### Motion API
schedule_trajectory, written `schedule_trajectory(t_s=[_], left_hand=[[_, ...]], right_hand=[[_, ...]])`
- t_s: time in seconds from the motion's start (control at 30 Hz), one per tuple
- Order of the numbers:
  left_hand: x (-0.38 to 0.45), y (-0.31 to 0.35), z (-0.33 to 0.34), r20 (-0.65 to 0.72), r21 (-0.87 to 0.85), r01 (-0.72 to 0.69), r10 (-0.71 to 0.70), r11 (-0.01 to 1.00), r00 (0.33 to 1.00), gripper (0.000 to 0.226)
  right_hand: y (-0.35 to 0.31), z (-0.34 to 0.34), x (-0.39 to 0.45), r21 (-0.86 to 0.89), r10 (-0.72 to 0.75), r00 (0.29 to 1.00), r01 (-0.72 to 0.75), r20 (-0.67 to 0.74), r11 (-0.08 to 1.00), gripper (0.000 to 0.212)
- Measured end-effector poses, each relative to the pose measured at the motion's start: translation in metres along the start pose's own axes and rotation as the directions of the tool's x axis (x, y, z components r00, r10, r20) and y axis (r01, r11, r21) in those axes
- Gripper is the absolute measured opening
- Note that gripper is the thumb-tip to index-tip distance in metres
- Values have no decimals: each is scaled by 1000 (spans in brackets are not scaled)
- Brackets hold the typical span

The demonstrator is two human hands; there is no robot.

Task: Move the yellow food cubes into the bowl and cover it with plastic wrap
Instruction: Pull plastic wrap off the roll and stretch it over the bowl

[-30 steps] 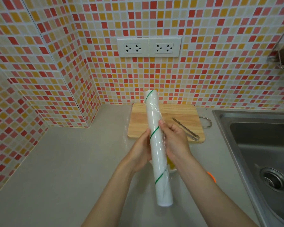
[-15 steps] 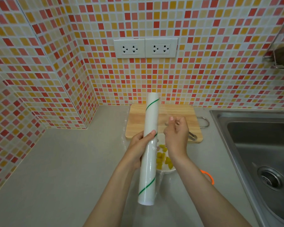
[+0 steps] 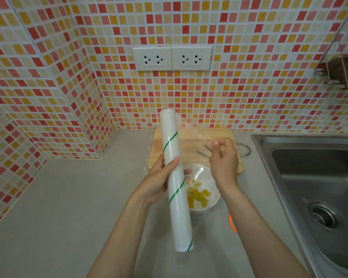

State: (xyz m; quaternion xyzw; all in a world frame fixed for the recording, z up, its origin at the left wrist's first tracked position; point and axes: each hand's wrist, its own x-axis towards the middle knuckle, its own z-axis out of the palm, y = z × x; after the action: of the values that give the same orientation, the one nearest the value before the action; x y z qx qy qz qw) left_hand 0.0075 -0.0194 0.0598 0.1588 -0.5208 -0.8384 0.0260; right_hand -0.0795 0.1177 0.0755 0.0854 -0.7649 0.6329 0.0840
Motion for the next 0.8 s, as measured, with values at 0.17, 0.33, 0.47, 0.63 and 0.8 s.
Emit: schedule_trajectory(t_s=[0.17,0.33,0.47,0.63,0.8], left_hand=[[2,2,-14,-54,57,-3,6,998,999,53],[2,-9,-21,-118,229,-122,152,966,981,64],[3,-17,-31,-103,410,-169,229,896,968,62],[12,-30,-37,-155,737,-108,322,667,934,55],[19,-56,-40,-205,829,-25,346,559,915,56]], right_hand=[[12,-5,2,-96,8,1000,-6,23,995,22],[27,-10,1,-166,20,1000,-17,12,986,18],[41,-13,-2,-225,40,999,-34,19,974,19],[55,-20,3,-322,113,994,-109,-6,941,18],[68,-24,4,-366,157,988,-149,-7,918,19]])
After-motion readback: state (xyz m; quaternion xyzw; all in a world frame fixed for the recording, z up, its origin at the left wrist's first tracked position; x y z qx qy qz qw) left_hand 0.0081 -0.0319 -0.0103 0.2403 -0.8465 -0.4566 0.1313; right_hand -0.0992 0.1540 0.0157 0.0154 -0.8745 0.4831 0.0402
